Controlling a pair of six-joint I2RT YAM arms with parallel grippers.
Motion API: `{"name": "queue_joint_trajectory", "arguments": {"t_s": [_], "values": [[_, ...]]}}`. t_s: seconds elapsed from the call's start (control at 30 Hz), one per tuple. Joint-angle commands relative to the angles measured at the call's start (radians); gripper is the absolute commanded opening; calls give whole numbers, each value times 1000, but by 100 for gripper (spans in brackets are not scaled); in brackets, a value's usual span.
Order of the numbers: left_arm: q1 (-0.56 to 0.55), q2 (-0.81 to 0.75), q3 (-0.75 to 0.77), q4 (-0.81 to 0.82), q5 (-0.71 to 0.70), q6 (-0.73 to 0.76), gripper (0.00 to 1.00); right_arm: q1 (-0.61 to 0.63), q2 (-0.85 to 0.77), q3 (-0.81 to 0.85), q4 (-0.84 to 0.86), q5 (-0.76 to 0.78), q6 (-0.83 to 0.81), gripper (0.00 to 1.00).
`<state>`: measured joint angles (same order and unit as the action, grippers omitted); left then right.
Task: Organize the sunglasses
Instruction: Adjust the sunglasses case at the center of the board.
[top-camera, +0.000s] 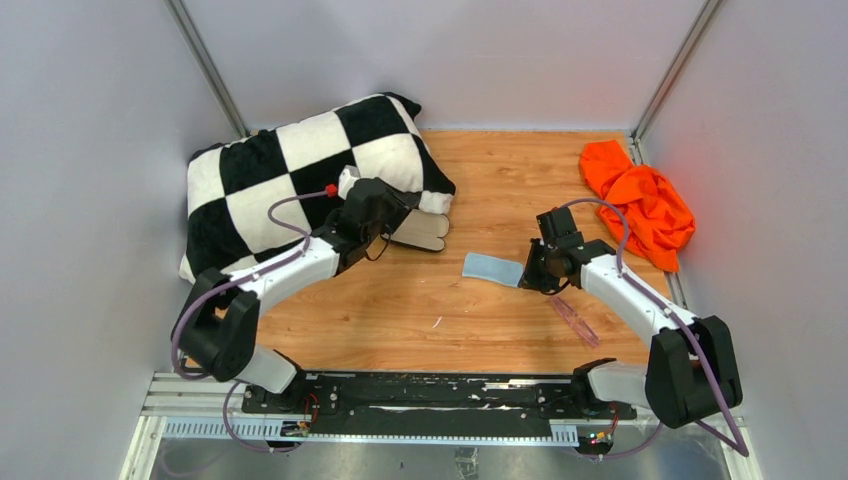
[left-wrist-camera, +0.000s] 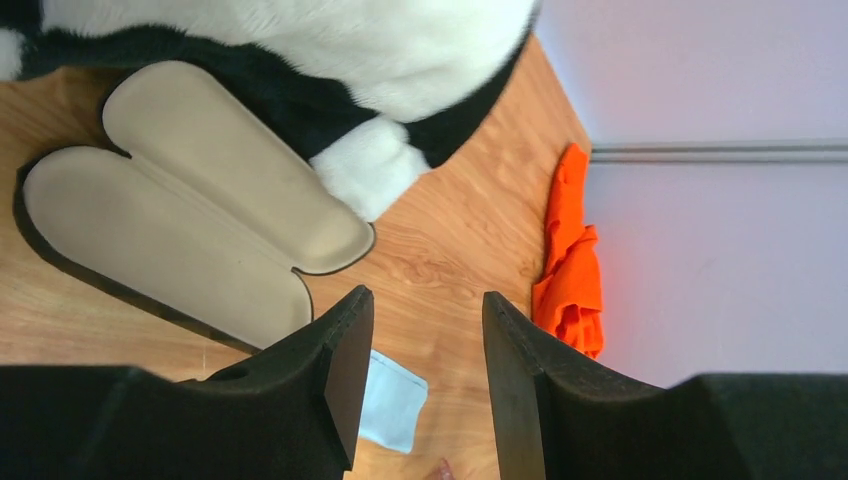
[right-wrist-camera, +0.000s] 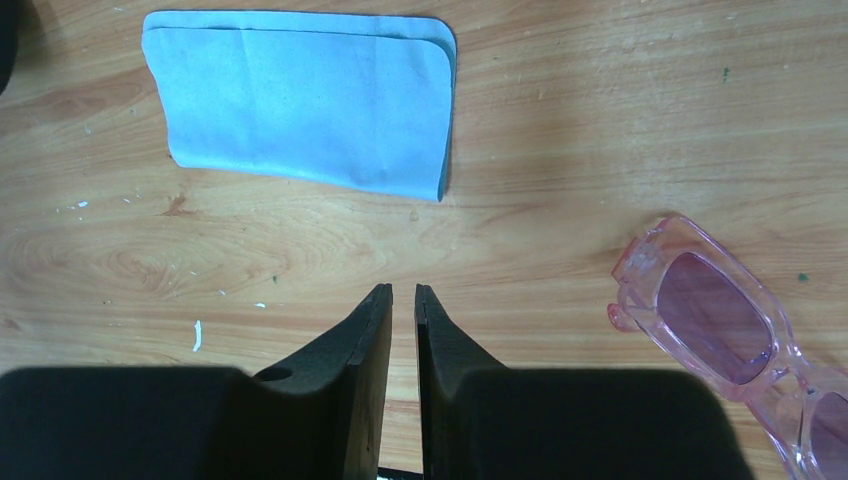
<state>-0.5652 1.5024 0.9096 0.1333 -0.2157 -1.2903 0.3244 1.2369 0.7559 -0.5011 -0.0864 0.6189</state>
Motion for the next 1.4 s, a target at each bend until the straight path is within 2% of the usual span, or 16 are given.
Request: {"name": "queue_joint_trajectory", "arguments": {"t_s": [0.0,0.1,0.23,0.33,0.47,0.67,0.83,1.2,1.37], "values": [[1,-80,-18,-56,-52,188,47,-13,16,-1,-14,7,-15,20],[1,-69,29,-204,-64,271,46,-13,28,6,-10,1,-15,20],[2,-33,39,-163,3,387,46,-13,38,18,-7,-2,-13,20],[1,88,197,-274,99,564,47,-13,45,27,-8,-8,-14,20],[1,229,357,-440,93,719,45,-13,43,30,-10,-13,-14,20],[1,293,349,-462,42,743,45,-13,29,28,-20,-7,-13,20],[-7,336,303,-439,104,703,45,-13,39,32,-17,-6,-9,19],[-121,348,334,-509,149,576,44,-13,22,42,-13,-6,-2,19],[-150,336,350,-510,141,583,44,-15,-4,36,-20,-4,-8,19]]}}
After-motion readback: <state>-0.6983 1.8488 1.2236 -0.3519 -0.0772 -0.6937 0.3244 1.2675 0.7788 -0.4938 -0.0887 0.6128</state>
